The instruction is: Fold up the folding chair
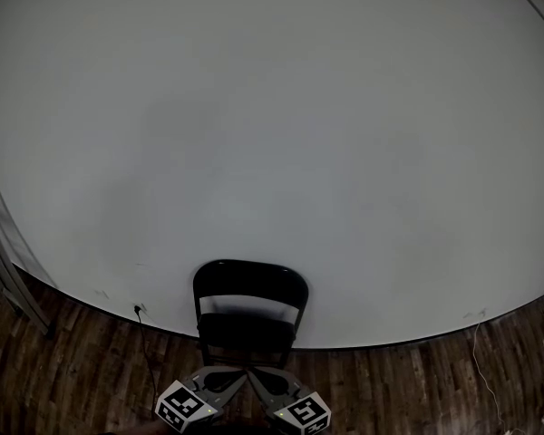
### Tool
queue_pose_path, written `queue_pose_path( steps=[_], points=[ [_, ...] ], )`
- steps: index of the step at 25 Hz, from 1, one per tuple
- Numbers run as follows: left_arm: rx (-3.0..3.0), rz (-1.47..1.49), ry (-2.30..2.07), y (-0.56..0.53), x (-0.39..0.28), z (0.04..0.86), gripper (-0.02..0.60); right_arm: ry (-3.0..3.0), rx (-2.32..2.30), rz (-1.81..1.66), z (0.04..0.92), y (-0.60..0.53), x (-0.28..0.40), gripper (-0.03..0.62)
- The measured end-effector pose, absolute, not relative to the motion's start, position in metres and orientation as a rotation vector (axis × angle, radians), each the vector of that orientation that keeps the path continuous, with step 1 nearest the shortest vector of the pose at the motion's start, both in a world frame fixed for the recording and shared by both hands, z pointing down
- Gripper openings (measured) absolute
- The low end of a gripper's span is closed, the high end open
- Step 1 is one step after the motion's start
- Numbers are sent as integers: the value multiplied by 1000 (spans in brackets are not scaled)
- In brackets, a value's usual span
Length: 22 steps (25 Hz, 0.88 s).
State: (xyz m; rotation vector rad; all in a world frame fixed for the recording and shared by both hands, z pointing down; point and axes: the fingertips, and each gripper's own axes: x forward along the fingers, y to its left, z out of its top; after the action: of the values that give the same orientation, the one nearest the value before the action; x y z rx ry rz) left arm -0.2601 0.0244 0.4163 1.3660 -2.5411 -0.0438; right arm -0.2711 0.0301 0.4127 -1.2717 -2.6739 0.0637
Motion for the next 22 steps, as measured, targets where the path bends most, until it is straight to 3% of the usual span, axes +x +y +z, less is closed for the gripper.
queue_pose_path(
  steps=[22],
  points=[
    [1340,-44,-2523,33,-263,423,2,-2634,-1294,65,420,39,-274,3]
  ],
)
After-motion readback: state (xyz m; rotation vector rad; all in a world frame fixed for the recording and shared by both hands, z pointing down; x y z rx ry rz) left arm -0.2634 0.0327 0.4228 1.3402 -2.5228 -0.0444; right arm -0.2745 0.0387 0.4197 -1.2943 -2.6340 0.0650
